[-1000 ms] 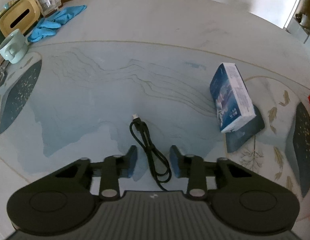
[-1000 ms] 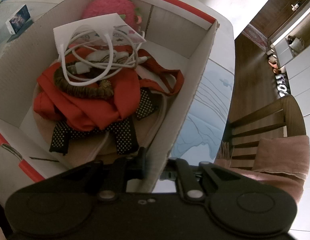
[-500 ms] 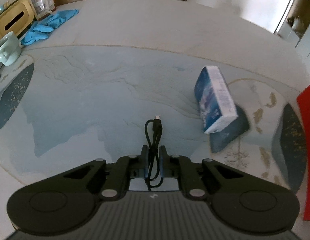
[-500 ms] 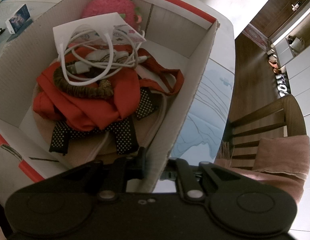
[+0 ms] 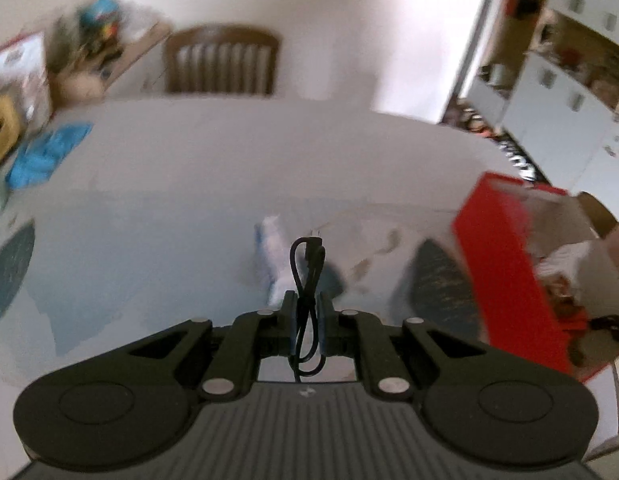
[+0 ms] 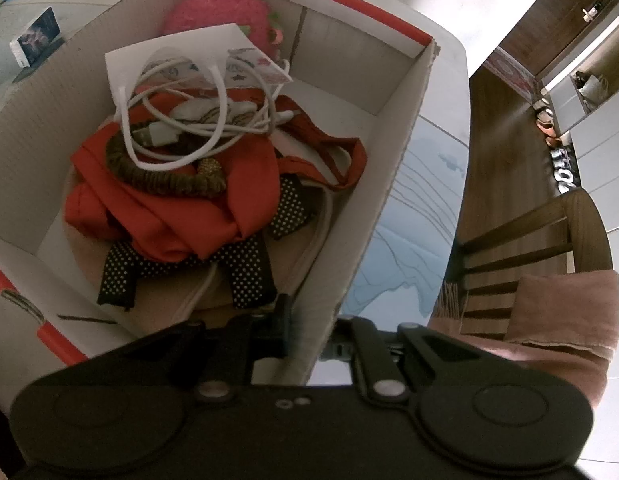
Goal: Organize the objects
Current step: 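Carry the black cable toward the box with the left gripper, then lower the black cable into the box and open the left gripper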
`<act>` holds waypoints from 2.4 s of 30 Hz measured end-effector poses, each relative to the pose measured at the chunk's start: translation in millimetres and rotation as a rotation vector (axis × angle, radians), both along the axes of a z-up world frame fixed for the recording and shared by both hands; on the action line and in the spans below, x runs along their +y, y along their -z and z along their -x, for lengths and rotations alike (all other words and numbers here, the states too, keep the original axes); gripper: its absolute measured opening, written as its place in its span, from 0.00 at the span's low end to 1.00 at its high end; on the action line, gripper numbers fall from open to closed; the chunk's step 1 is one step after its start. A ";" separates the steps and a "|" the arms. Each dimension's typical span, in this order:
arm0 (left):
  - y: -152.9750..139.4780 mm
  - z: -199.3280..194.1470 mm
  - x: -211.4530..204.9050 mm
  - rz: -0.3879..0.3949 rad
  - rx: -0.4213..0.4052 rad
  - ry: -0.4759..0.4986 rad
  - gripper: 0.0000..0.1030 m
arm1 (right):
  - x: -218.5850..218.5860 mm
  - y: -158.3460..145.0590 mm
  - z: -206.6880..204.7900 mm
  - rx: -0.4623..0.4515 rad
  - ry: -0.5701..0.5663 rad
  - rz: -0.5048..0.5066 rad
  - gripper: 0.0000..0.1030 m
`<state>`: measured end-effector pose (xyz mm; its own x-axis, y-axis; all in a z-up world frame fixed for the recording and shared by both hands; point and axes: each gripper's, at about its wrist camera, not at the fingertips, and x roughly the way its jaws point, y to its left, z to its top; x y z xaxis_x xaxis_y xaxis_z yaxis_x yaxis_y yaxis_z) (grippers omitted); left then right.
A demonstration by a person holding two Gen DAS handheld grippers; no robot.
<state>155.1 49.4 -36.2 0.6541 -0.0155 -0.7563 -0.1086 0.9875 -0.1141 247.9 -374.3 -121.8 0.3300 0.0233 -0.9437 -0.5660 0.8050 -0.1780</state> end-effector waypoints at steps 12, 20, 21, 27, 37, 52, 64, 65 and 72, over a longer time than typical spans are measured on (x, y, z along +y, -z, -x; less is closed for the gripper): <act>-79.1 -23.6 -84.0 0.031 -0.168 0.269 0.09 | -0.3 3.3 0.8 -0.006 -0.004 -0.001 0.09; -105.7 -51.4 -145.9 0.052 -0.200 0.459 0.09 | 0.0 3.3 0.7 -0.007 -0.003 -0.001 0.09; -105.1 -55.4 -156.9 0.050 -0.194 0.490 0.09 | 0.1 3.4 0.7 -0.008 -0.003 -0.001 0.09; -89.3 -66.6 -207.0 0.058 -0.162 0.619 0.09 | 1.4 2.7 1.5 -0.017 0.003 -0.004 0.09; -42.9 -94.5 -266.4 0.005 -0.095 0.715 0.09 | 3.4 3.0 2.6 -0.020 -0.001 0.005 0.10; 27.3 -110.5 -316.4 -0.006 0.070 0.817 0.09 | 1.8 3.8 1.2 -0.019 -0.004 0.013 0.11; 56.7 -112.1 -312.0 -0.040 0.165 0.810 0.09 | 0.4 4.3 1.6 -0.018 0.008 0.012 0.11; 58.2 -112.4 -312.3 -0.040 0.174 0.808 0.09 | 0.5 4.1 1.7 -0.017 0.009 0.012 0.11; 57.5 -108.1 -307.1 -0.038 0.168 0.812 0.16 | 1.0 4.0 1.9 -0.017 0.008 0.012 0.11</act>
